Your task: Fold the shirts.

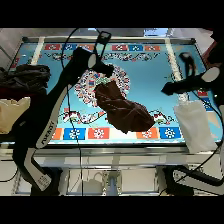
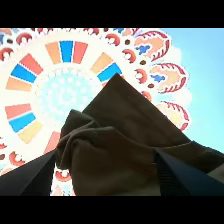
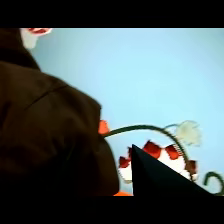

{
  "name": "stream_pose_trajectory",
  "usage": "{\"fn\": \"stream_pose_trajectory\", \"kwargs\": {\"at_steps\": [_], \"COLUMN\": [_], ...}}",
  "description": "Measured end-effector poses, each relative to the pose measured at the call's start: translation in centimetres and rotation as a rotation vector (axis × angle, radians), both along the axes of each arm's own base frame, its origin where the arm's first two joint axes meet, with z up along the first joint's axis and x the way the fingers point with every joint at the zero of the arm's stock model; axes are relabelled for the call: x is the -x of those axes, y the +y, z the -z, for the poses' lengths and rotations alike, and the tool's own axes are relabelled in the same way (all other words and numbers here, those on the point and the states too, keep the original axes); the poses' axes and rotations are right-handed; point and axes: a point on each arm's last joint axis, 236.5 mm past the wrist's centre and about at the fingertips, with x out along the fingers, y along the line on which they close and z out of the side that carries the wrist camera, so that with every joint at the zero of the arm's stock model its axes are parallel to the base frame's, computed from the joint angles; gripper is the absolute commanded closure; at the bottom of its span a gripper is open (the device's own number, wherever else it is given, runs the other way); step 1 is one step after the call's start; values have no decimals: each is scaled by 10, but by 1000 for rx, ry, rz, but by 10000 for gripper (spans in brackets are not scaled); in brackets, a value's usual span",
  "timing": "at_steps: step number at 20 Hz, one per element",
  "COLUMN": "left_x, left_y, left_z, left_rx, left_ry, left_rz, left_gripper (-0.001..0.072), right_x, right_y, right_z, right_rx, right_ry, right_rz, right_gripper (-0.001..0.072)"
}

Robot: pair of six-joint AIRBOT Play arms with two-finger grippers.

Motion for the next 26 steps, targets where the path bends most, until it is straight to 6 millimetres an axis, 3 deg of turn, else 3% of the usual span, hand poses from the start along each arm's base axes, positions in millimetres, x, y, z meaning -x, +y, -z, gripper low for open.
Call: {"fn": "stream_pose_trajectory", "kwargs": {"at_steps": [2,4,10,11,12,14,16,18,23,26], "left_x": [-2,-2,-5,-6,-8,-13,-16,-18,-18,-21], "left_y": [17,27,33,30,27,18,10,3,-5,-9], "left_z": [28,56,128,136,143,152,159,165,171,163], "left_rx": [22,22,9,24,38,84,125,162,205,217], "left_ry": [96,173,292,300,305,304,306,311,330,319], "left_rz": [-24,-9,37,35,33,26,19,10,2,6], "left_gripper": [-6,-6,1,42,154,266,415,692,696,696], "right_x": [18,27,45,49,53,60,64,65,65,71], "right_y": [24,36,44,45,45,47,49,52,56,55], "right_z": [31,46,63,63,64,65,64,63,66,89], "right_rx": [-68,-94,-103,-103,-103,-107,-115,-128,-149,-149], "right_ry": [118,171,249,264,278,299,310,315,319,365], "right_rz": [-52,-80,-130,-143,-157,-177,-190,-197,-205,-190], "right_gripper": [323,323,321,321,320,314,185,185,186,190]}}
